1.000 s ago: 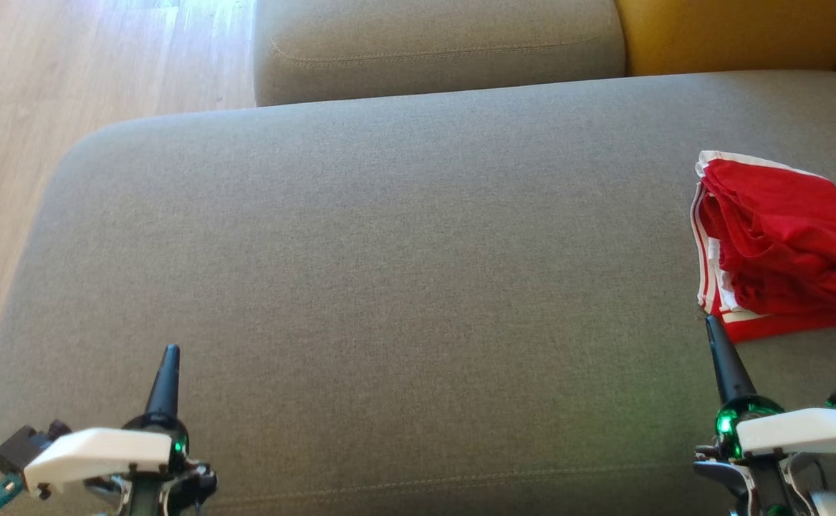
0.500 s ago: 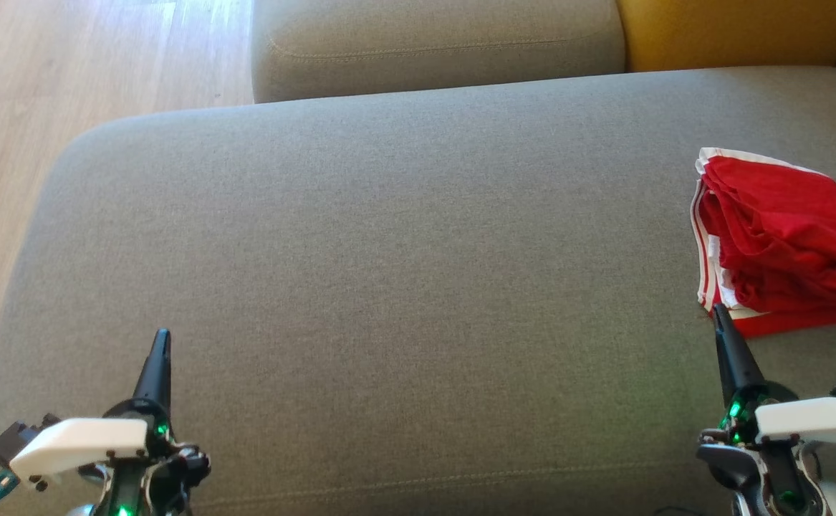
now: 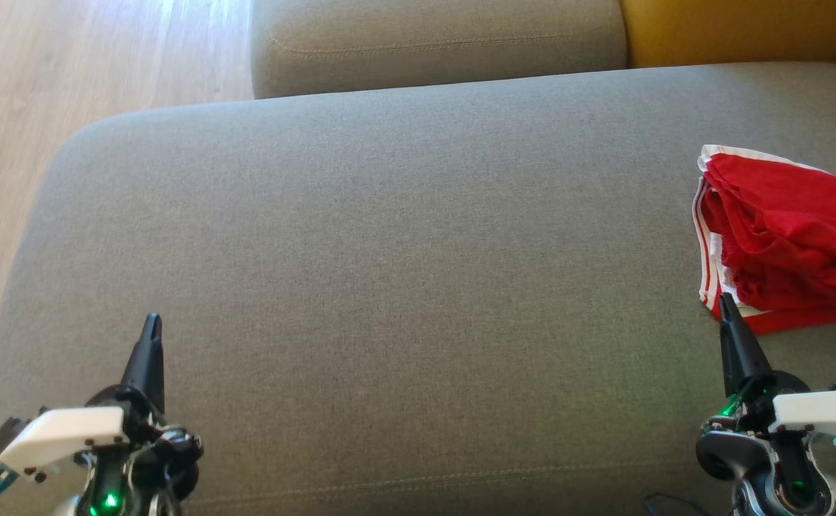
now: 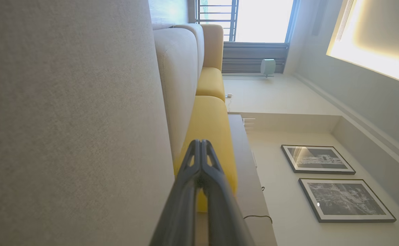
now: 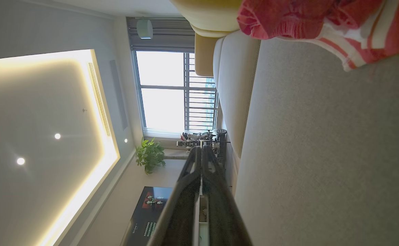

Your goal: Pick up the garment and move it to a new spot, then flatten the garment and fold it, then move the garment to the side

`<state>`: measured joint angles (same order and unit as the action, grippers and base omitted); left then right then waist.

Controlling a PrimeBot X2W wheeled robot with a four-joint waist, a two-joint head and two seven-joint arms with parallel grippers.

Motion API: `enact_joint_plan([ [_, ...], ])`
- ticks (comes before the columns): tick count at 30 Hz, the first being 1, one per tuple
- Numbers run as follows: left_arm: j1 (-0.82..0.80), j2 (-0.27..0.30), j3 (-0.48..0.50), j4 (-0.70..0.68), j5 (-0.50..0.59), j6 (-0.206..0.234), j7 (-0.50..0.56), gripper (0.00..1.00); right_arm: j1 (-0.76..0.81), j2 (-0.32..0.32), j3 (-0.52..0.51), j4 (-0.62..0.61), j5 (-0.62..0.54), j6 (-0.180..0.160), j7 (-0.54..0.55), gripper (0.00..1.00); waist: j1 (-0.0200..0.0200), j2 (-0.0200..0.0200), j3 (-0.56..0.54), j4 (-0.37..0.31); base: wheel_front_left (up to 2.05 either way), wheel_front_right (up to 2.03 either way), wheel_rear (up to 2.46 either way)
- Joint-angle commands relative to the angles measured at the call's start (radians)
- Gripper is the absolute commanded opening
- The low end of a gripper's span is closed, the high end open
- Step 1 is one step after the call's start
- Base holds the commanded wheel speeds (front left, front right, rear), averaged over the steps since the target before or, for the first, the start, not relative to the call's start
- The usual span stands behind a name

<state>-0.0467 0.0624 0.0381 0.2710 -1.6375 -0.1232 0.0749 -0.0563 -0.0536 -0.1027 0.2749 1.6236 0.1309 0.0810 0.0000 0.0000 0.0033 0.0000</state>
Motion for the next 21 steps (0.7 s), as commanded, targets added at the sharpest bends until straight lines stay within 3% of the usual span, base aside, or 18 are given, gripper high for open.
enact_joint_plan([
  [1,-0.058,0.017,0.035,-0.028,-0.005,-0.007,0.006,0.0,-0.049,-0.016,0.016,-0.032,0.008,0.0,0.01,0.0,0.0,0.0,0.0,0.0,0.0,0.0,0.0],
  [21,-0.059,0.011,0.044,-0.027,0.002,-0.007,0.013,0.0,-0.05,-0.012,0.01,-0.031,0.002,0.0,0.015,0.0,0.0,0.0,0.0,0.0,0.0,0.0,0.0],
])
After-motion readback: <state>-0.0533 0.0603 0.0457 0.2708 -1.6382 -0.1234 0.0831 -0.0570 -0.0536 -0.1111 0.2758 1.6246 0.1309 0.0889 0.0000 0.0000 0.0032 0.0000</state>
